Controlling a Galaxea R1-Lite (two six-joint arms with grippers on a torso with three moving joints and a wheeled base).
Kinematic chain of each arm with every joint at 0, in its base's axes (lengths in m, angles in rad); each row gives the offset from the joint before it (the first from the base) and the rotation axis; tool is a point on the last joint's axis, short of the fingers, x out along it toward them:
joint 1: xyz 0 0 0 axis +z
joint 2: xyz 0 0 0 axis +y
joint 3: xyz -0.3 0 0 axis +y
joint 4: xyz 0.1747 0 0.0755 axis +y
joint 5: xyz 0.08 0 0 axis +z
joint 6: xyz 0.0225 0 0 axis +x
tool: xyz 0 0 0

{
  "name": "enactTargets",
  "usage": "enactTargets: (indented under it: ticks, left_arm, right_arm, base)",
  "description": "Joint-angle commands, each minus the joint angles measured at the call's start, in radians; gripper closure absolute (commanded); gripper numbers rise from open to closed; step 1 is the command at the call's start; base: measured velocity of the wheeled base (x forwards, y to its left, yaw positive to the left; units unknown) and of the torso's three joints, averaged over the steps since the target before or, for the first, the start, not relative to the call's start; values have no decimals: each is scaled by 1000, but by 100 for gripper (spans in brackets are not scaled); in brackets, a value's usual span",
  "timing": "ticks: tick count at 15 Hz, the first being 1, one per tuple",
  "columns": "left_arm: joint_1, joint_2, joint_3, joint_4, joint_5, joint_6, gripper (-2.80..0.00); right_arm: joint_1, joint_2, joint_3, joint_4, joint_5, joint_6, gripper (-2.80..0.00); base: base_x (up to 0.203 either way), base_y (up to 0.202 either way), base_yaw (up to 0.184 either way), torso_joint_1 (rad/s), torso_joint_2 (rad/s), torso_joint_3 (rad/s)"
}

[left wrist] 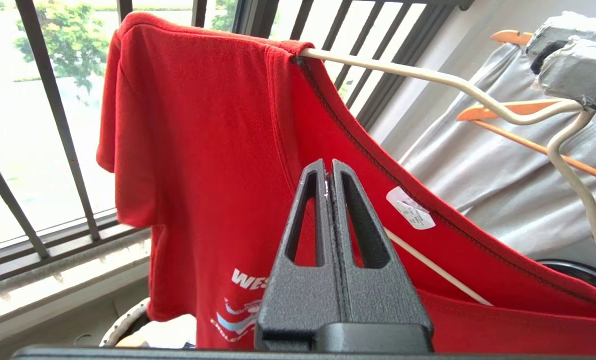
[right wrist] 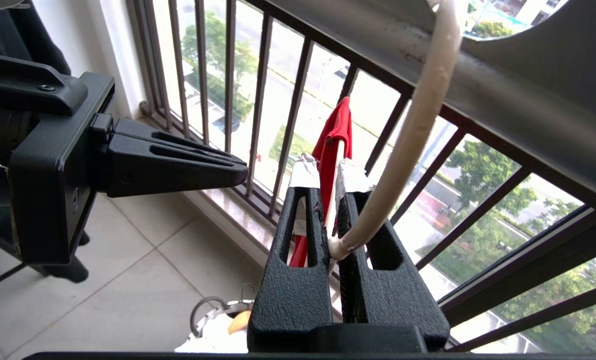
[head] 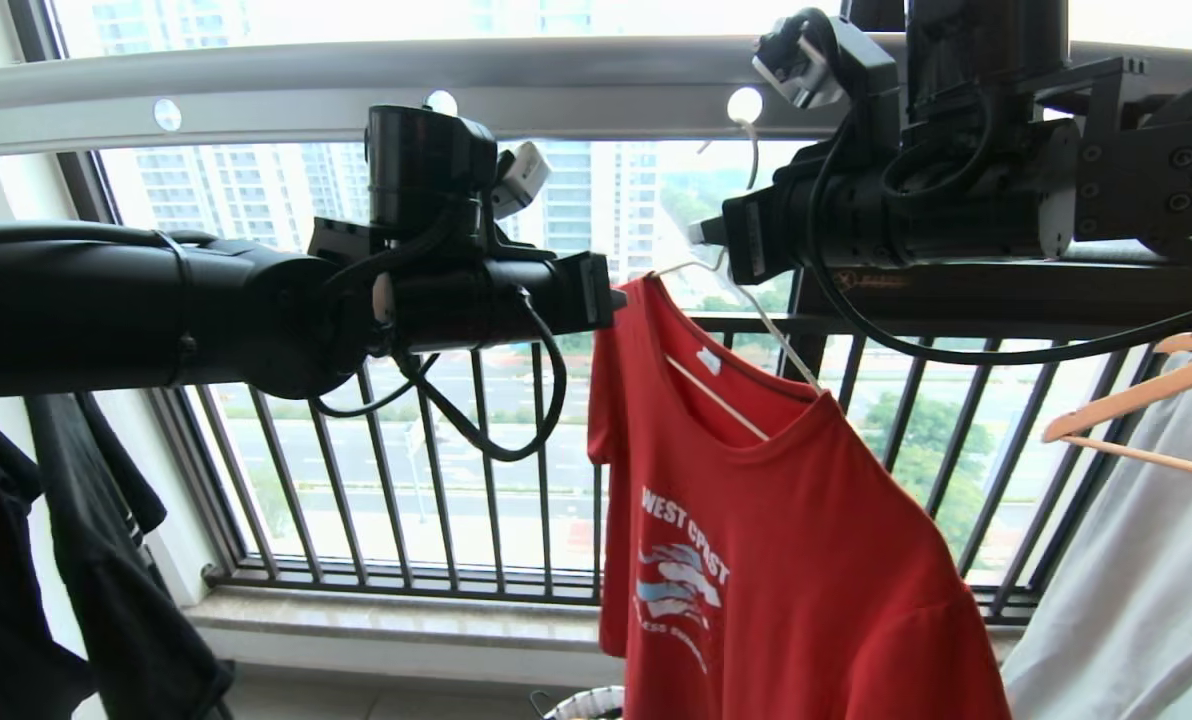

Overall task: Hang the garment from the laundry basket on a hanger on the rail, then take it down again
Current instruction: Take the clothes off the clothes rack

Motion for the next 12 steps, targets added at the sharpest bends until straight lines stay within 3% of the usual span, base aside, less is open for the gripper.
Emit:
enactTargets:
  ticks: [1, 7, 12]
  left_arm:
    - [-9, -25, 3, 35, 0, -2, 0]
    - [-77, -76, 21, 91, 2, -2, 0]
    - [-81, -206, 48, 95, 0, -3, 0]
  right_arm:
    - [-1, 22, -1, 3, -6, -1, 0]
    - [0, 40, -2, 8, -23, -2, 0]
    - [0, 65, 1, 17, -44, 1, 0]
  base:
    - [0, 0, 0, 0, 0, 0]
    - [0, 0, 0, 0, 0, 0]
    - [0, 0, 0, 0, 0, 0]
